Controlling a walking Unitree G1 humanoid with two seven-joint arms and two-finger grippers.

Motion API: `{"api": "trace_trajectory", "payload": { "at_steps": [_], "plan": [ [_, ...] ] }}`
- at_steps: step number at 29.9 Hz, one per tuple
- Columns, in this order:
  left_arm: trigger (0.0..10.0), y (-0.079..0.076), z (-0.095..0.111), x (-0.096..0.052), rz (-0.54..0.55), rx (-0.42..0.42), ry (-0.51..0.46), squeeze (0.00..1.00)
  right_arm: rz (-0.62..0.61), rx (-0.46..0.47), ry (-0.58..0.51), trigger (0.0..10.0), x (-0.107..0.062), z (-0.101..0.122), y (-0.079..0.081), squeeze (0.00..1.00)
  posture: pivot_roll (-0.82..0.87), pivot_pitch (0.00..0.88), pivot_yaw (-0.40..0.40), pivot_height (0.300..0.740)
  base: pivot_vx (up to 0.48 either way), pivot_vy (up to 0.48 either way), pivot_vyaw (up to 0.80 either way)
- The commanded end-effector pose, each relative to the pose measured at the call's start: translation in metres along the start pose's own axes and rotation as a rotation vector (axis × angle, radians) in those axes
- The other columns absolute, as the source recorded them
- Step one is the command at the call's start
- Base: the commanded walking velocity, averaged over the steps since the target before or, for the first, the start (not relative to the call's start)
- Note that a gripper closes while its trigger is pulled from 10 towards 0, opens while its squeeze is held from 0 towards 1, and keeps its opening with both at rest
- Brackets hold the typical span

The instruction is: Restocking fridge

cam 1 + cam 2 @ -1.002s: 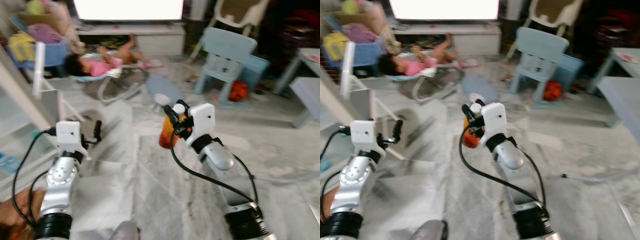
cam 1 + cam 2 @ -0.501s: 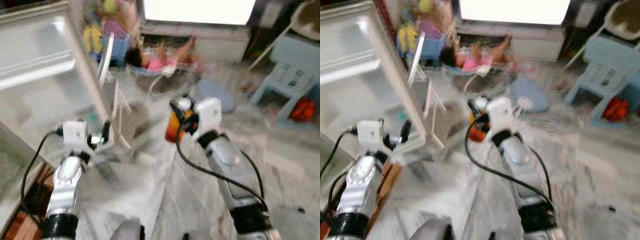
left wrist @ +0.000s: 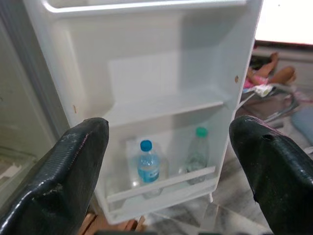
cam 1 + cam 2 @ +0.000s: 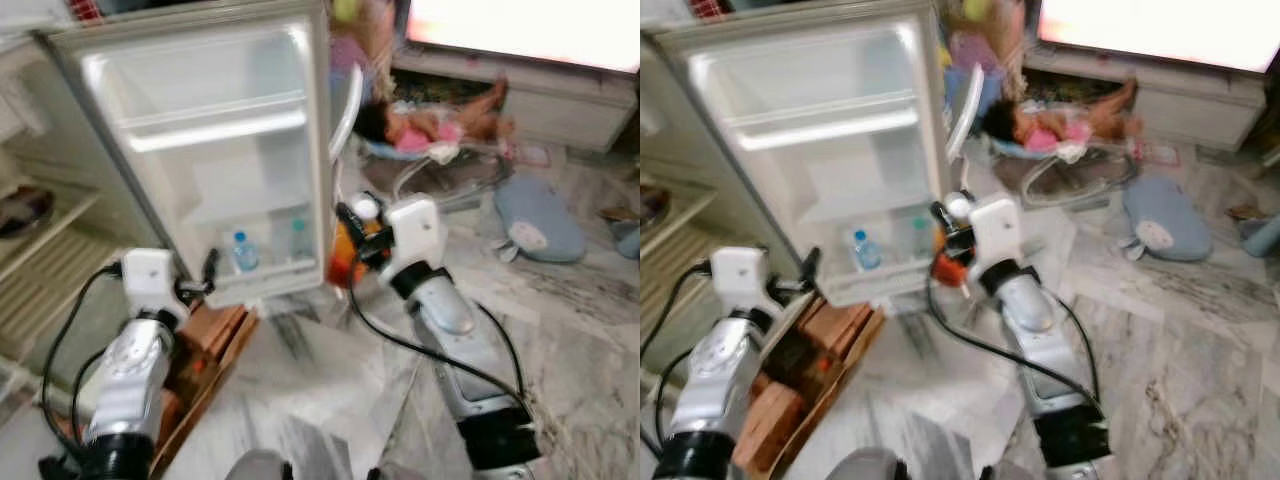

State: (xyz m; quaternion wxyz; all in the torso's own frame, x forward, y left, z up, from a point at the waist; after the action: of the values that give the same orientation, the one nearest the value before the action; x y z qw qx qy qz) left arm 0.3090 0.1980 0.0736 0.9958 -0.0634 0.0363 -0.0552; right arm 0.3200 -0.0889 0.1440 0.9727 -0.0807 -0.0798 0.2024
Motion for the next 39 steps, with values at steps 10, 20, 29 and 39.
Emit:
{"api": "trace_trajectory", "payload": {
  "at_steps": [10, 20, 29, 39],
  "plan": [
    [10.0, -0.005, 0.008, -0.001, -0.063, -0.03, -0.027, 0.0, 0.022, -0.006, -0.066, 10.0, 0.008, 0.017, 0.01, 0.0, 0.09, 0.007, -0.018, 0.74, 0.111, 0.381, 0.0],
    [10.0, -0.002, 0.01, -0.001, -0.054, -0.03, -0.031, 0.0, 0.008, -0.011, -0.07, 10.0, 0.008, 0.016, 0.006, 0.0, 0.09, 0.009, -0.017, 0.74, 0.0, 0.0, 0.0],
    [10.0, -0.003, 0.011, 0.0, -0.067, -0.06, -0.021, 0.0, 0.005, -0.008, -0.071, 10.0, 0.007, 0.016, 0.004, 0.0, 0.09, 0.008, -0.013, 0.74, 0.12, 0.0, 0.0],
    [10.0, -0.003, 0.01, 0.0, -0.057, -0.059, -0.016, 0.0, 0.027, -0.015, -0.073, 10.0, 0.006, 0.016, 0.008, 0.0, 0.09, 0.011, -0.011, 0.74, 0.45, 0.0, 0.31]
  ]
}}
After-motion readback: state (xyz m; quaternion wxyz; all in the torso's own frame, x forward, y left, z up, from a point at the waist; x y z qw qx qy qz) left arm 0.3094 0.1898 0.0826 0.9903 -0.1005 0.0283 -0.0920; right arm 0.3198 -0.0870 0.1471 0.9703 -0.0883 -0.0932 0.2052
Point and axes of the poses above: a point about 5 cm out from each wrist's last joint towards the gripper, its own x axis pointing out of the wrist towards the gripper, its own z axis along the axis of the wrist's last joint, y = z × x, the point moved 3 cm from there along x, pointing out of the wrist towards the gripper, and after that the axes turned 7 degrees about -x, right-handed, at the moved point
